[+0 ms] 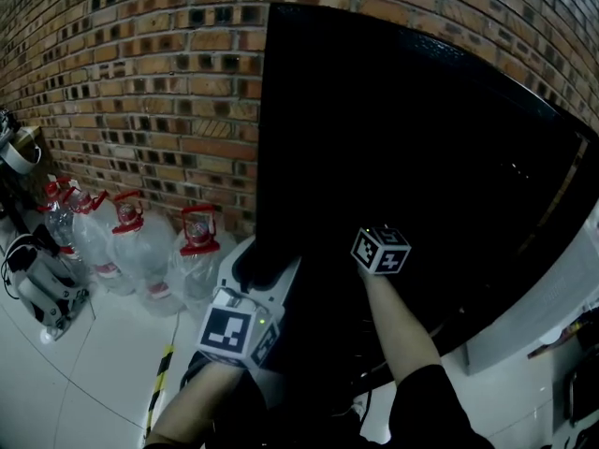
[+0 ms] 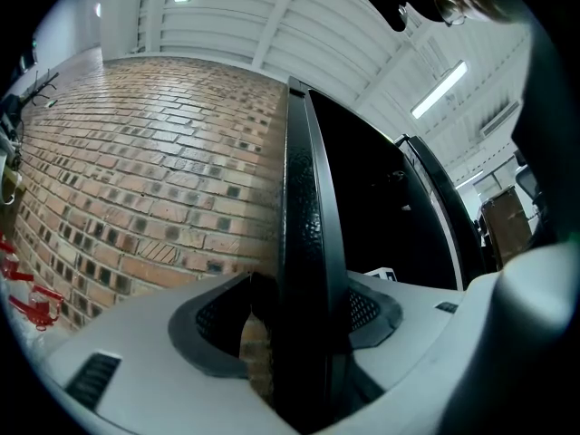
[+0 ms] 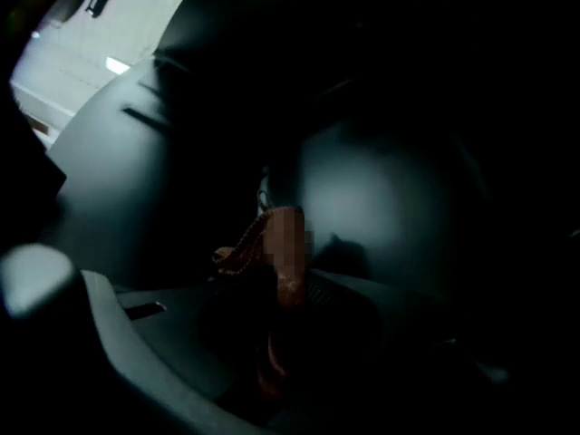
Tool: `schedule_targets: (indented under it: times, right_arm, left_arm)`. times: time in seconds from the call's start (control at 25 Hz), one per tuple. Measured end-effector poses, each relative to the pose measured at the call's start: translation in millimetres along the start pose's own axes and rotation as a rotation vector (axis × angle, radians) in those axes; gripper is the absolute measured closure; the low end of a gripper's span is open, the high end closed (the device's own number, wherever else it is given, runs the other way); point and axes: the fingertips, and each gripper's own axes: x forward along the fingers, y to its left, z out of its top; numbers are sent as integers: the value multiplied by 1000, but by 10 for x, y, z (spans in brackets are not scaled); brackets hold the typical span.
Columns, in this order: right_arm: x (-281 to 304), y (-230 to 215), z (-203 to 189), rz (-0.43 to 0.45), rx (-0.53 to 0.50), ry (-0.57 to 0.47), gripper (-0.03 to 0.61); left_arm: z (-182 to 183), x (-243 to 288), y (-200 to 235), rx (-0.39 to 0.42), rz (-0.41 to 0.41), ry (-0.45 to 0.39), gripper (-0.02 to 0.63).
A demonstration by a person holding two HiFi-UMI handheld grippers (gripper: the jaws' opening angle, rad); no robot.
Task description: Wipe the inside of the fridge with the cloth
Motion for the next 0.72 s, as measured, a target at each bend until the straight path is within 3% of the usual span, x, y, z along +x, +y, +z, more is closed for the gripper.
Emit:
schedule_targets:
  times: [0.28,0.72]
  right_arm:
    - [452,325,-704,121,-117,263,503]
    - [727,415,-845,48,-176,270,503]
  left_arm:
    - [-20,-10,6,-1,-9,6,350]
    - [-46,-16,0,-3,-16,-4,345]
